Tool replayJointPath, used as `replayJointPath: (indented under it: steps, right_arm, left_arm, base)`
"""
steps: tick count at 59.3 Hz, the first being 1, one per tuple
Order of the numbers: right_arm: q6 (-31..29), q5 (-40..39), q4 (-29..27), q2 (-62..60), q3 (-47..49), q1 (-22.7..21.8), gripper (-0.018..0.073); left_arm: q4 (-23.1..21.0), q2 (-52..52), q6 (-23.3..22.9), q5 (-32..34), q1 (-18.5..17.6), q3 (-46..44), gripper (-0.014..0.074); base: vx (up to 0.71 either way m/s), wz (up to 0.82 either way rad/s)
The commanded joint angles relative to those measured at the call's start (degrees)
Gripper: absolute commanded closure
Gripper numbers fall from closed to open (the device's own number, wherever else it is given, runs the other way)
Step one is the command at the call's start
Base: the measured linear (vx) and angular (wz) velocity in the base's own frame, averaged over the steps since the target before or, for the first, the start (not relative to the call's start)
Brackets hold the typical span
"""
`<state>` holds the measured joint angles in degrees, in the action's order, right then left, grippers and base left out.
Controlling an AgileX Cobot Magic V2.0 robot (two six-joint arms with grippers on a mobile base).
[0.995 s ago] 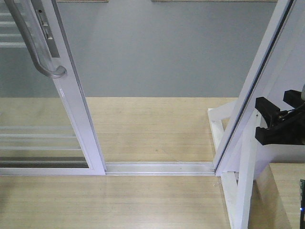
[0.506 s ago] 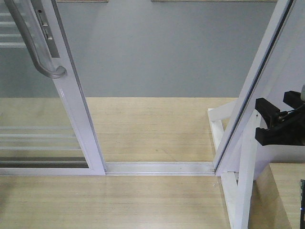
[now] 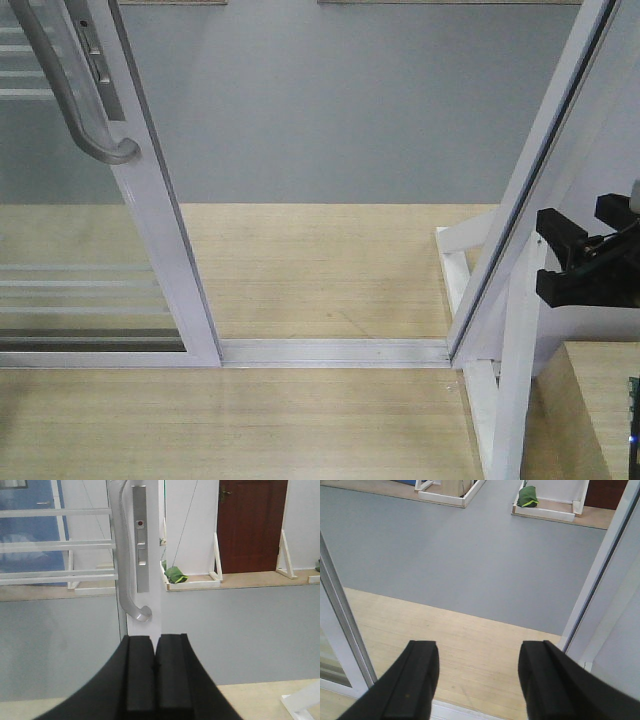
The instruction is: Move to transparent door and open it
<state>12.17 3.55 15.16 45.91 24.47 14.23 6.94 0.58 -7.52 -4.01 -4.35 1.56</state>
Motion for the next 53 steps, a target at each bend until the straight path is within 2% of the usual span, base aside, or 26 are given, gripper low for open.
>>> replayJointPath:
  steps: [1,7,13,23,30,40,42,44,53]
  right_arm:
    - [-0.6,-4.2,0.4,0.1,1.7,-0.2,0.012]
    - [-1.1,-3.6,0.4,-0.3,1.6,-0.4,0.0125]
    - [-4.1,-1.2,-0.4,-4.5,1.2,-3.3,0.0189]
    - [-4.7,-1.7,-5.1,-18.9,-6.5,-11.9,0.0401]
    - [-4.7,-1.7,-5.7,-29.6,-14.6,-15.4,0.0571]
    - [-6.2,-1.7,-9.1,-44.2,-27.0,-16.4,0.057]
    - [-6.2,3.5,-10.7,-47.3,-27.0,-16.4,0.057]
    - [-6.6,5.5,-11.0,-47.8,-26.8,-16.3,0.0569]
    - [-6.9,3.5,-10.8,-47.4,-27.0,-16.1,0.0568]
  left_arm:
    - [-0.6,0.8,-0.5,4.8,-0.3,1.4,0.0599]
    - [-0.6,0.8,-0.5,4.8,-0.3,1.4,0.0599]
    - [-0.6,0.8,-0.5,4.8,-0.3,1.4,0.0599]
    - [-0.6,0.8,-0.5,4.8,-0.3,1.4,0.0599]
    - [-0.6,0.8,-0.5,4.8,-0.3,1.4,0.0599]
    - [-0.6,0.8,-0.5,4.8,-0.3,1.4,0.0599]
    - [-0.6,0.8,-0.5,4.8,-0.3,1.4,0.0599]
    - [-0.6,0.7,-0.5,4.8,-0.3,1.4,0.0599]
    - [-0.6,0.7,-0.5,4.8,-0.3,1.4,0.0599]
  base:
    - [0.0,0.0]
    - [0.0,0.0]
    - [0.0,0.0]
    - [0.0,0.0]
    - [0.0,0.0]
    - [0.0,0.0]
    - [0.0,0.0]
    - [0.0,0.0]
    - [0.0,0.0]
